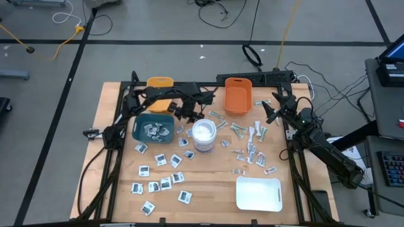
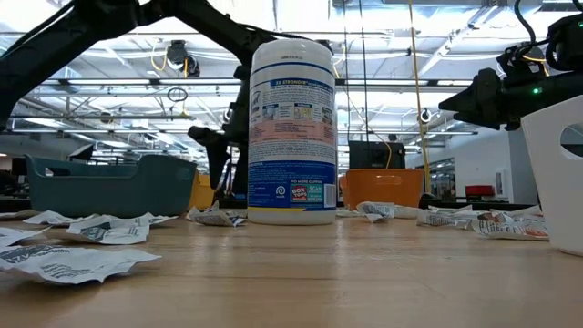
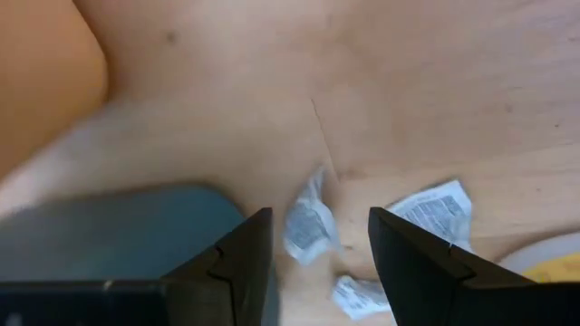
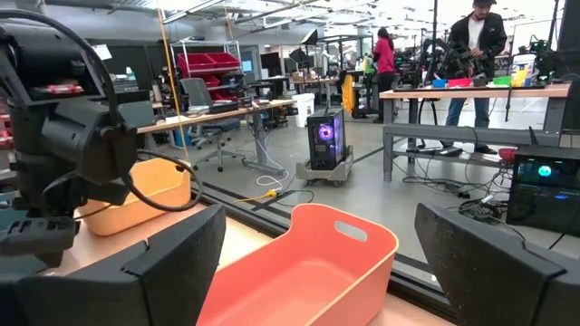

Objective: Pick & Place First Aid Supplies
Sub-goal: Put the blue pad into the blue bin

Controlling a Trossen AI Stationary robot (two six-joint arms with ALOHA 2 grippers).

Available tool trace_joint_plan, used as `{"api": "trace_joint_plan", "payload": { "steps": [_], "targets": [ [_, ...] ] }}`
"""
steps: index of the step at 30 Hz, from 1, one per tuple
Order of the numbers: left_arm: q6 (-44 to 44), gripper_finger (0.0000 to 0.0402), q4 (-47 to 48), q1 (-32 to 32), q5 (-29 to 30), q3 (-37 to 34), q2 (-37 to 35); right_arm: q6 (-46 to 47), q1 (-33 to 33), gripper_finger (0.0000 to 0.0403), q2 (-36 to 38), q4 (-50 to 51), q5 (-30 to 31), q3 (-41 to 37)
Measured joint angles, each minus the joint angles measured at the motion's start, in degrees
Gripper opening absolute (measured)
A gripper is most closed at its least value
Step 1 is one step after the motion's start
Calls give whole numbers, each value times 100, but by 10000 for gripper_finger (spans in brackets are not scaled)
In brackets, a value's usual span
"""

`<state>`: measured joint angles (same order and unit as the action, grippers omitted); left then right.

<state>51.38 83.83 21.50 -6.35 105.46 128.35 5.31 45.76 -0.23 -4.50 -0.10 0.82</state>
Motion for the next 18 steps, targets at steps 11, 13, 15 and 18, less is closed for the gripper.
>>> {"api": "trace_joint_plan", "payload": {
  "steps": [11, 13, 15, 18],
  "targets": [
    [482, 193, -131, 0, -417, -464, -2, 1, 2, 357, -2, -1, 0, 0],
    [474, 191, -330, 0, -417, -536, -2, 0, 1, 357, -2, 0, 0, 0],
    [465, 189, -498, 0, -417, -597, -2, -1, 1, 357, -2, 0, 0, 0],
    [450, 182, -648, 0, -421, -704, -2, -1, 2, 357, -2, 1, 0, 0]
  ]
}}
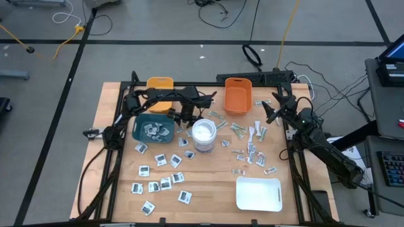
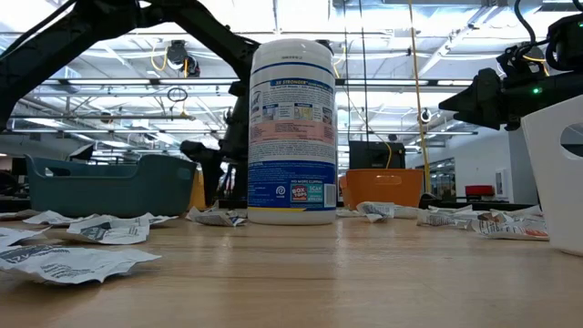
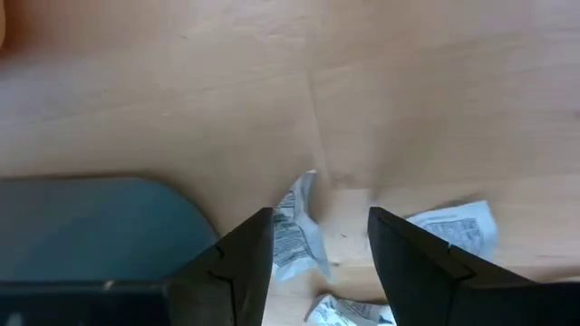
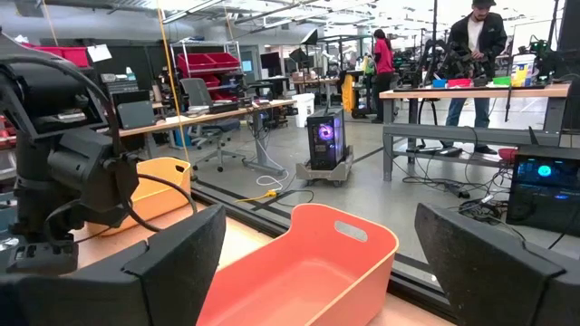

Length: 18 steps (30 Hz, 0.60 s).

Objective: Pick & Place First Aid Supplies
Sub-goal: Put the blue pad into the blue bin

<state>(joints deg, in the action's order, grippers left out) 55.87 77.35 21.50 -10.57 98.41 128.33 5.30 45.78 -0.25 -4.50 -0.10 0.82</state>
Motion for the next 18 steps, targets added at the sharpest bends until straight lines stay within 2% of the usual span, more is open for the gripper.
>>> {"api": "trace_joint_plan", "payload": {
  "steps": [7, 11, 15, 18],
  "targets": [
    [-74, 142, -12, 0, 0, -59, 0, 0, -1, 357, -1, -2, 0, 0],
    [-304, 88, -183, 5, -64, -59, 0, 0, -2, 357, 1, 0, 0, 0],
    [-656, 18, -361, 22, -293, -59, 0, 1, -1, 357, 2, 0, 0, 0],
    [-708, 10, -409, 38, -261, -59, 0, 0, 0, 357, 0, -2, 0, 0]
  ]
}}
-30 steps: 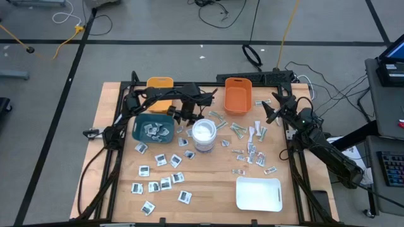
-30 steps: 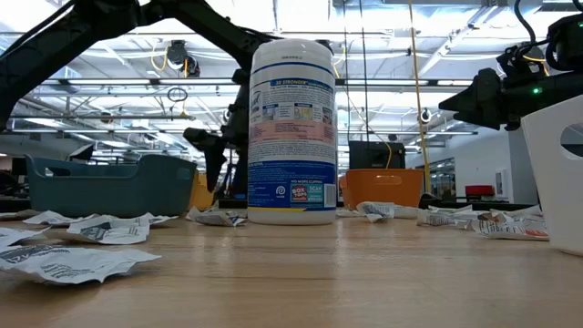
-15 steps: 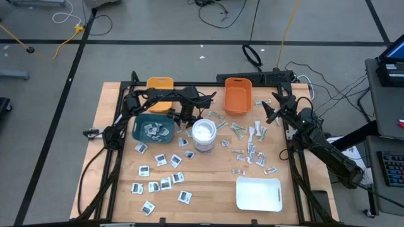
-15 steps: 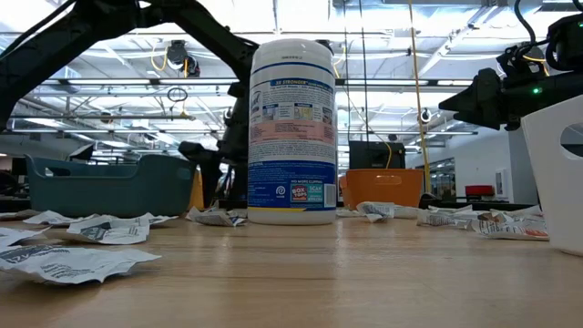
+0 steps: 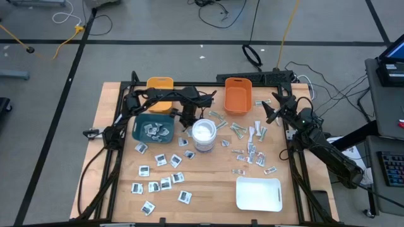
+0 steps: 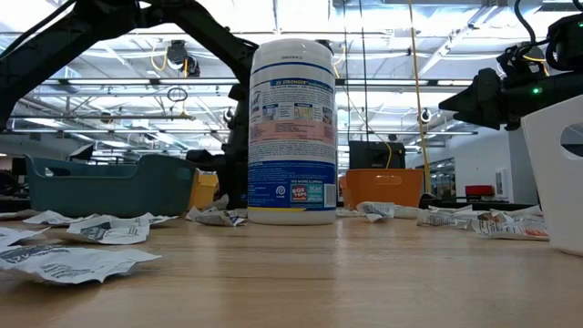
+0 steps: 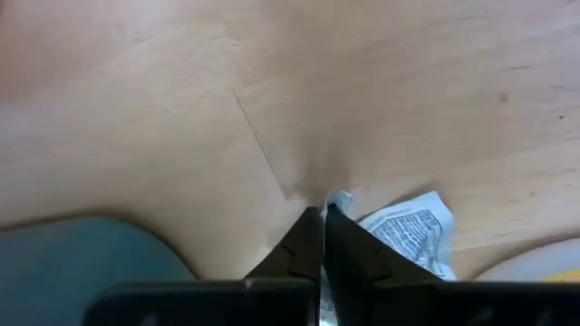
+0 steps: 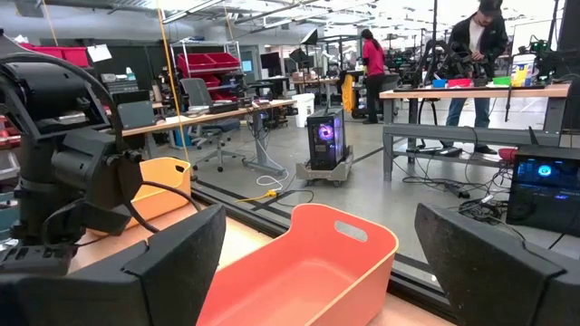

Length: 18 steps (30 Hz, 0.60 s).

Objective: Pick & Place First Aid Supplies
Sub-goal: Put the blue pad into the blue bin

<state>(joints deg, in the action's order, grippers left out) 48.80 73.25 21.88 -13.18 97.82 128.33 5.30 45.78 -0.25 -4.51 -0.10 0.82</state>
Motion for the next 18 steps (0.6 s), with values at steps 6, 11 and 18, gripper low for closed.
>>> {"api": "trace_joint_plan", "payload": {
  "steps": [6, 11, 18],
  "targets": [
    [-568, 5, 194, 162, 119, 211, 0, 2, -2, 357, 2, 2, 0, 0],
    [-1315, 3, 556, 300, 243, 681, -38, 0, -2, 357, 1, 1, 0, 0],
    [-3167, 2, 918, 325, 333, 1109, -395, 2, -1, 357, 2, 2, 0, 0]
  ]
}}
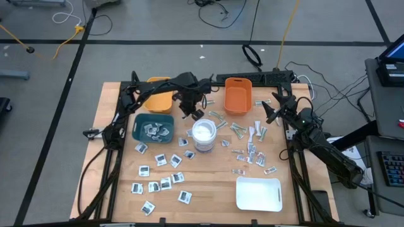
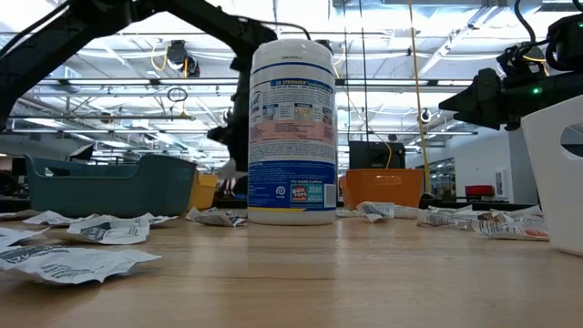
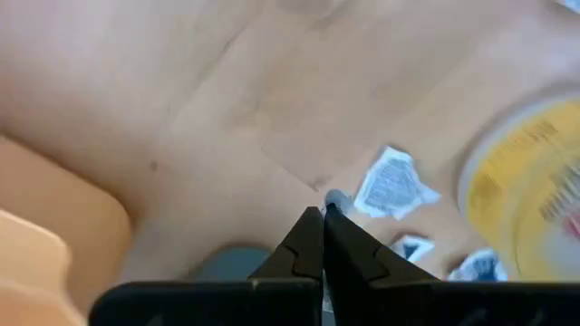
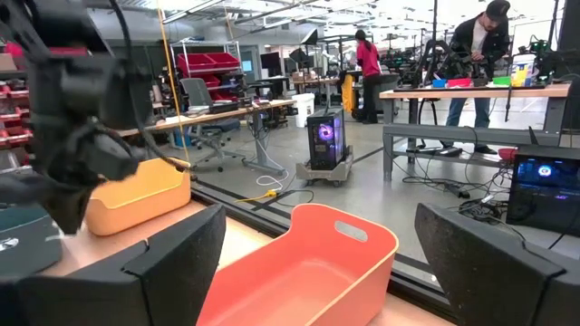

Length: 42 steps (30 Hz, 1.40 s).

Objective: Pick & Place First Aid Supplies
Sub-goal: Put the blue pad into the blue bin

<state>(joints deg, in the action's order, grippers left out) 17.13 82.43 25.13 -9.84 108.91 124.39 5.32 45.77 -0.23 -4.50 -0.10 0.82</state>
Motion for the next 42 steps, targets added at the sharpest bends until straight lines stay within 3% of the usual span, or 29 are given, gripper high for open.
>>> {"api": "trace_joint_plan", "payload": {
  "steps": [8, 25, 31, 42],
  "targets": [
    [-1748, 1, 13, -156, 241, -331, -867, -2, -1, 357, -1, -1, 0, 0],
    [-1815, 0, -1289, -191, 236, -4203, -3830, -2, -1, 357, -2, 0, 0, 0],
    [-1791, 0, -1967, -279, 234, -5026, -4083, -2, -1, 357, 0, 0, 0, 0],
    [-1839, 0, -3032, -279, 236, -5909, -4086, 0, -1, 357, 0, 0, 0, 0]
  ]
}}
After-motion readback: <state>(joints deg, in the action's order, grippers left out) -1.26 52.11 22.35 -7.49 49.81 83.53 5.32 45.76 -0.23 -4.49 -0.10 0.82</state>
